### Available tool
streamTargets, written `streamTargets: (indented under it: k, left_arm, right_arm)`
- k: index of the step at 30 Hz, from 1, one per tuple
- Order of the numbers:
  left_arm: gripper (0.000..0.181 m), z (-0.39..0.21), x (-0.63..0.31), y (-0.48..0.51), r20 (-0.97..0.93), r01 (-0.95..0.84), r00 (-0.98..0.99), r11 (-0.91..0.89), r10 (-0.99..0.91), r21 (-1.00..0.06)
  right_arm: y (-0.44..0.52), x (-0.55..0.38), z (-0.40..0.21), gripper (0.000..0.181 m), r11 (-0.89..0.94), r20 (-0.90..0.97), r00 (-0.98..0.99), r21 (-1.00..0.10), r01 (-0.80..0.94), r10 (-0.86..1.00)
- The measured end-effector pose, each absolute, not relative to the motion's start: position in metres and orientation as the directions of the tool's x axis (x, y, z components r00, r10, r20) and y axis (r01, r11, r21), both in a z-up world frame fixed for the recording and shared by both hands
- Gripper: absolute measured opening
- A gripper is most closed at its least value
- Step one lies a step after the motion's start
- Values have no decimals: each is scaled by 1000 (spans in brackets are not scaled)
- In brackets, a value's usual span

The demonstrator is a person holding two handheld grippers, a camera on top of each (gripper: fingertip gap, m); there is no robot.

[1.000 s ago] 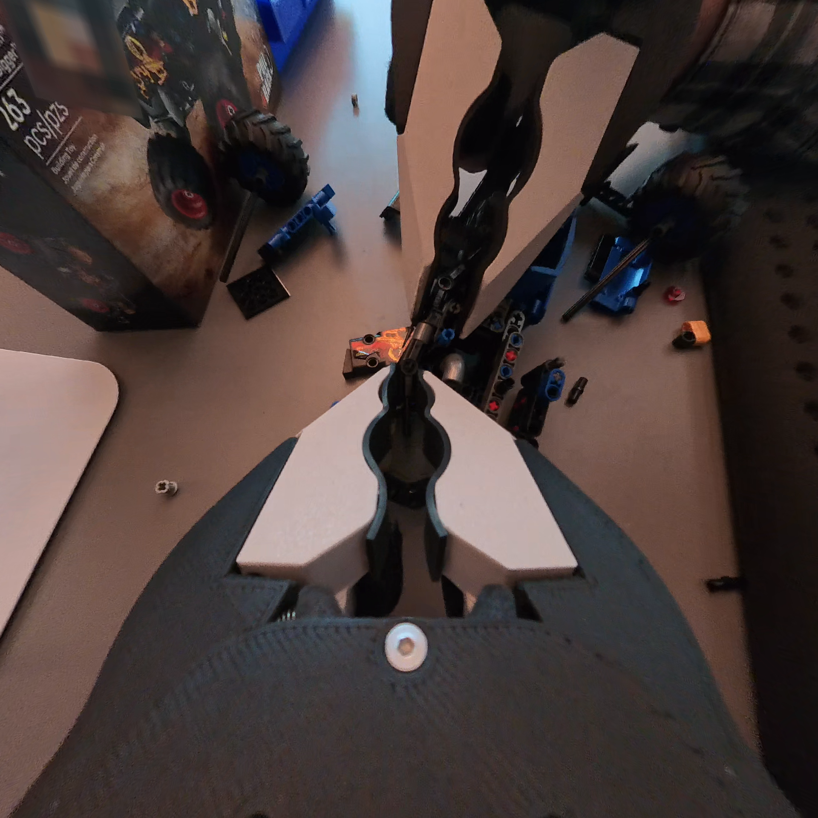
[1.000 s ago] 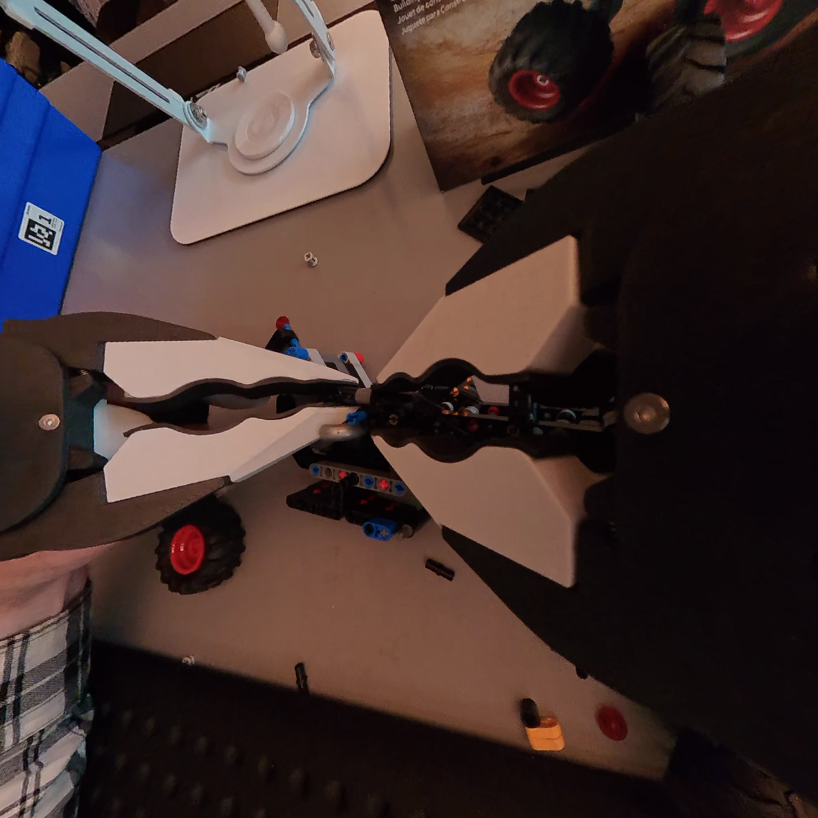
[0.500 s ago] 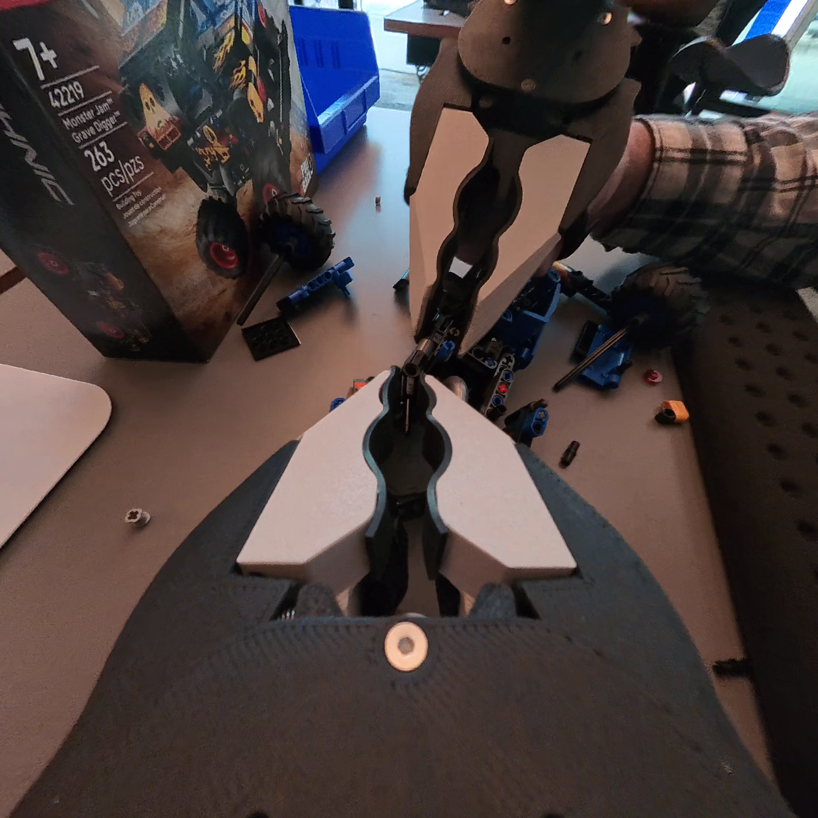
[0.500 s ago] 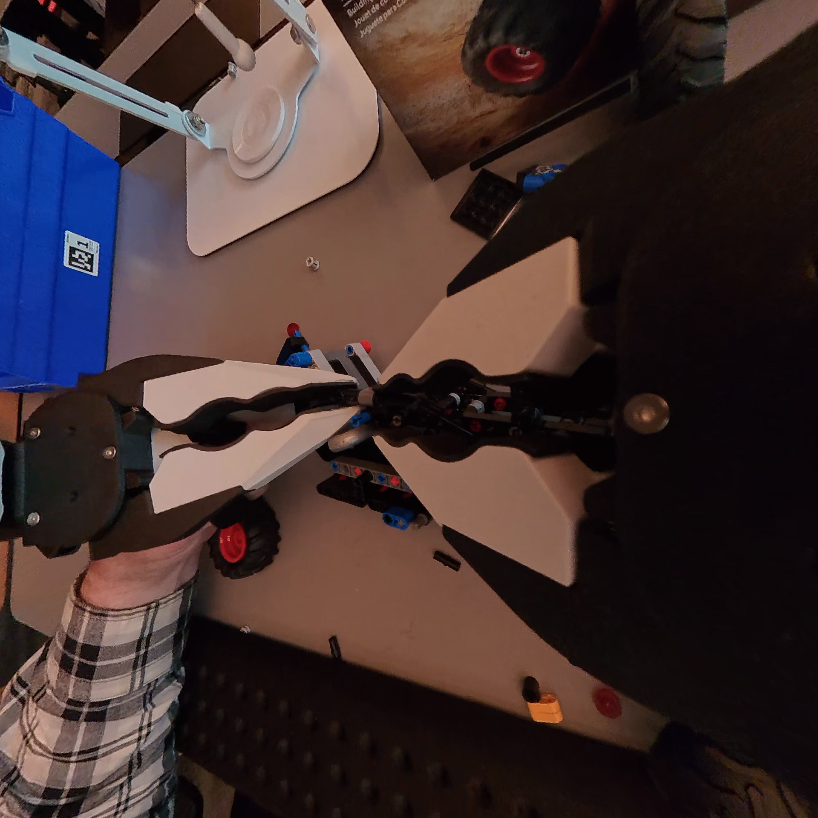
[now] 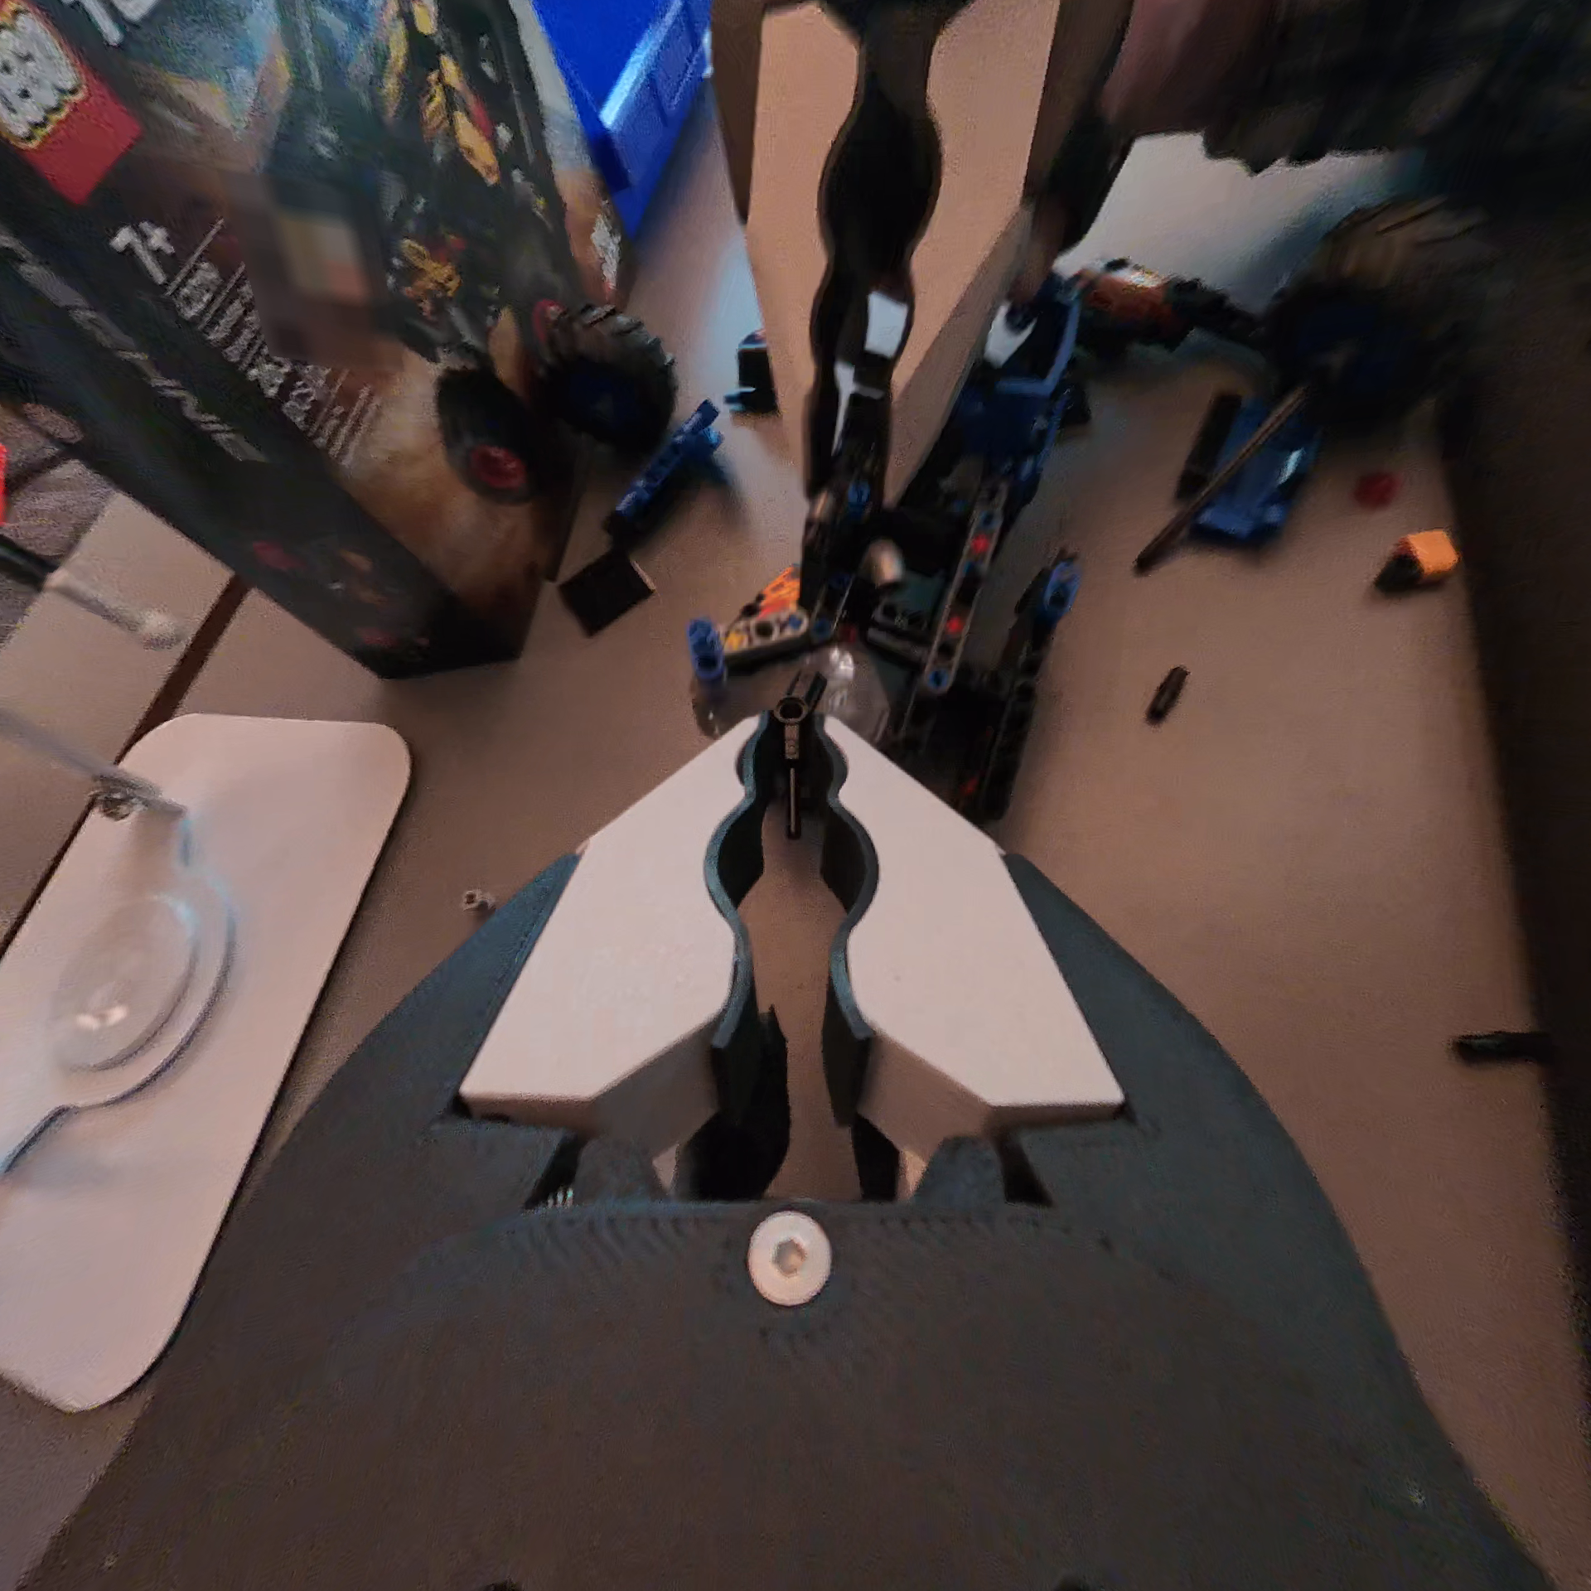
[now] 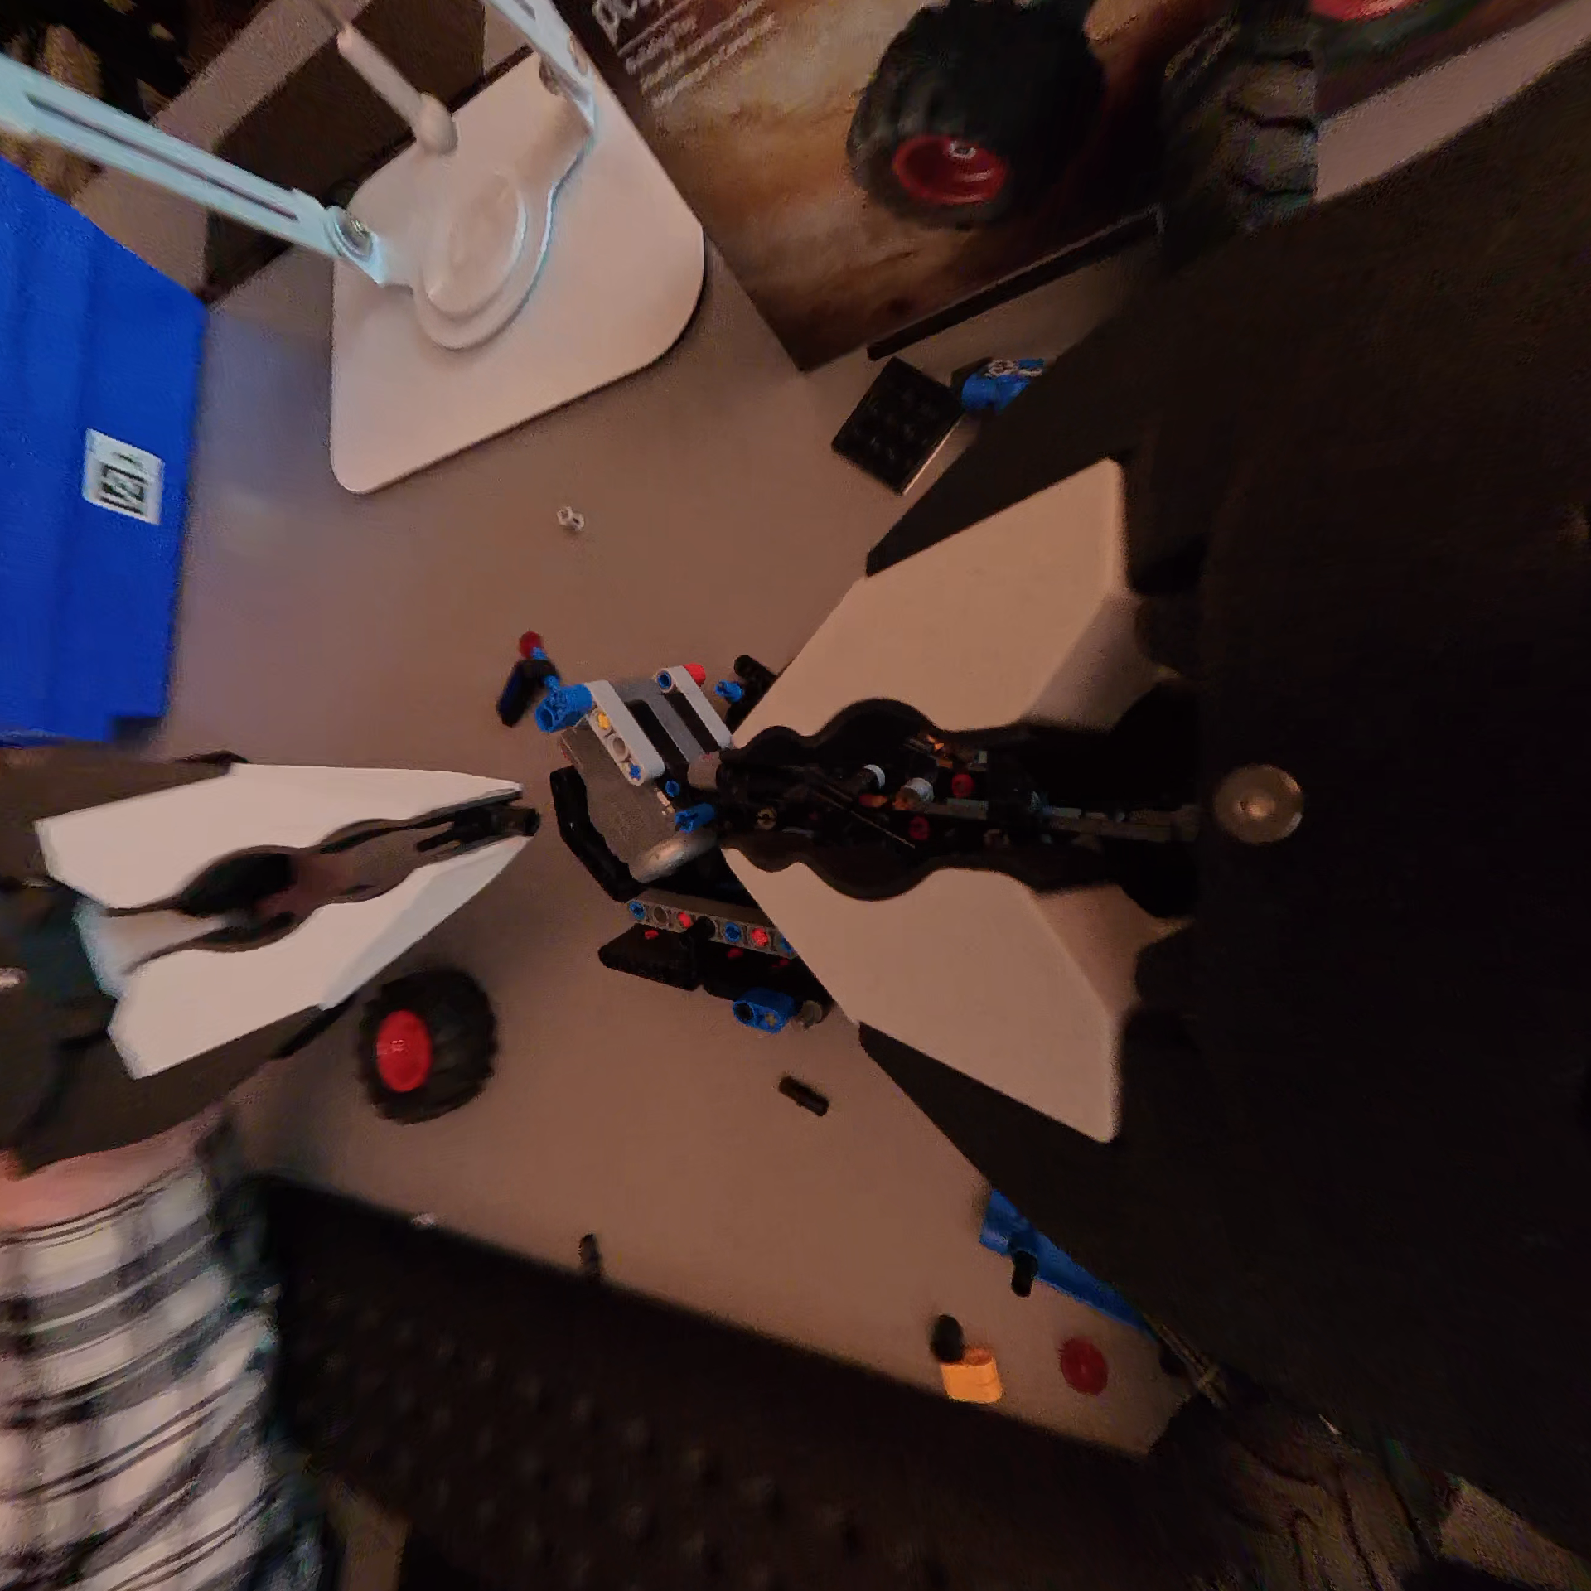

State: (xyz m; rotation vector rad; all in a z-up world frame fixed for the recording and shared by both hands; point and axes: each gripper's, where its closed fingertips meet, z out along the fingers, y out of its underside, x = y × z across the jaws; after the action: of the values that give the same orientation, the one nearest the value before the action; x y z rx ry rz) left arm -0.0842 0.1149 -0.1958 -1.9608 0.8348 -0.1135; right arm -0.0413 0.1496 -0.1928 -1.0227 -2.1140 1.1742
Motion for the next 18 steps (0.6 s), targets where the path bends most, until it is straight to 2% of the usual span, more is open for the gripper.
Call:
streamTargets:
  k: [2,4,7,9,16,18]
  left_arm:
    - [5,-194,-81,110,-206,-483,759,-323,-617,-814]
    - [5,-207,-85,108,-241,-537,744,-342,-623,-771]
    - [38,-206,-80,105,-199,-519,741,-359,-642,-775]
    - [47,-204,-84,105,-209,-522,747,-364,-631,-771]
    - [73,-215,-66,129,-245,-557,747,-380,-618,-739]
    - [71,-215,-63,136,-200,-515,768,-401,-608,-758]
  right_arm:
    - [151,-41,-193,13,354,88,-580,-862,363,810]
    - [151,-38,-194,14,359,93,-579,-859,365,810]
    - [146,-39,-196,14,385,116,-579,-847,367,807]
    - [147,-38,-197,14,408,137,-575,-833,373,806]
    - [150,-40,-200,15,573,311,-556,-720,392,771]
    - [149,-41,-201,16,606,343,-554,-685,405,759]
